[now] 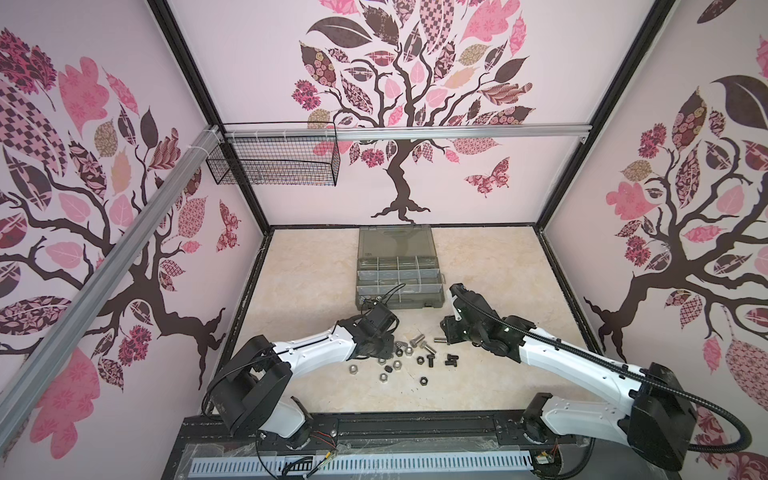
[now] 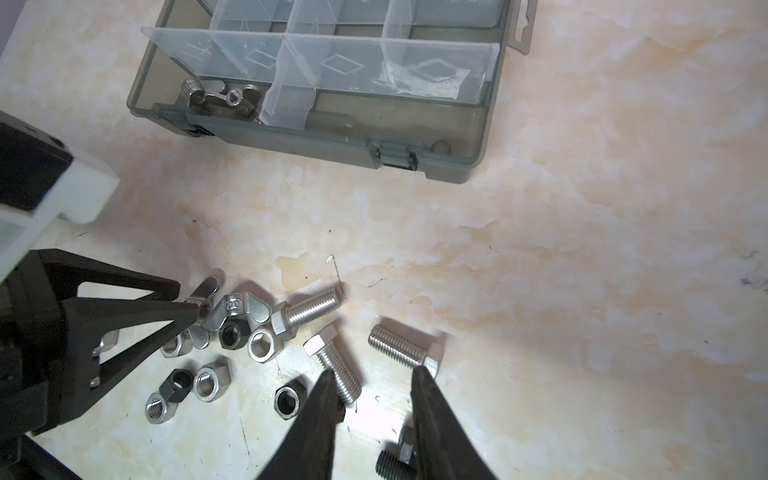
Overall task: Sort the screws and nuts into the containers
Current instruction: 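Lower the left gripper and close it on a silver wing nut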
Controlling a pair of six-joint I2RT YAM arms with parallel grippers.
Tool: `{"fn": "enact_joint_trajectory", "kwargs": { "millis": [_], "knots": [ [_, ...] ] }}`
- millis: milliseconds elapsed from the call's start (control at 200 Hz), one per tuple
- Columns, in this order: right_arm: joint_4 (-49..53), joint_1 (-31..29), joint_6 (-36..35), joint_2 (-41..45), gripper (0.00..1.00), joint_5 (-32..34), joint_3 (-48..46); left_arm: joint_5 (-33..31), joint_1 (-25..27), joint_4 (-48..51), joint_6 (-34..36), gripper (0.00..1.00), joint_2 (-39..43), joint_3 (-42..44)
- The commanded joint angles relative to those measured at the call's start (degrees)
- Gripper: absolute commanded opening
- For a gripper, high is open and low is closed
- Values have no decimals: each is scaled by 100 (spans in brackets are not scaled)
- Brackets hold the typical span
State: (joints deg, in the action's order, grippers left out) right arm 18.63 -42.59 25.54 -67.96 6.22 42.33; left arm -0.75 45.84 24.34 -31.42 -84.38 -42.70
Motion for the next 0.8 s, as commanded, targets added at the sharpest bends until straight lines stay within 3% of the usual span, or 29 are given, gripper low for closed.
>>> {"fn": "enact_joint_trajectory", "kwargs": {
  "millis": [0,565,795],
  "knots": [
    [61,31,-6,205,34,46,-5,63,89,-42,4,37,-99,-149],
    [46,27,12,236,33,63,-61,-367,149,7,82,29,-333,-220],
    [47,26,12,187,34,46,-49,-494,-35,71,224,32,-299,-296]
  ]
}}
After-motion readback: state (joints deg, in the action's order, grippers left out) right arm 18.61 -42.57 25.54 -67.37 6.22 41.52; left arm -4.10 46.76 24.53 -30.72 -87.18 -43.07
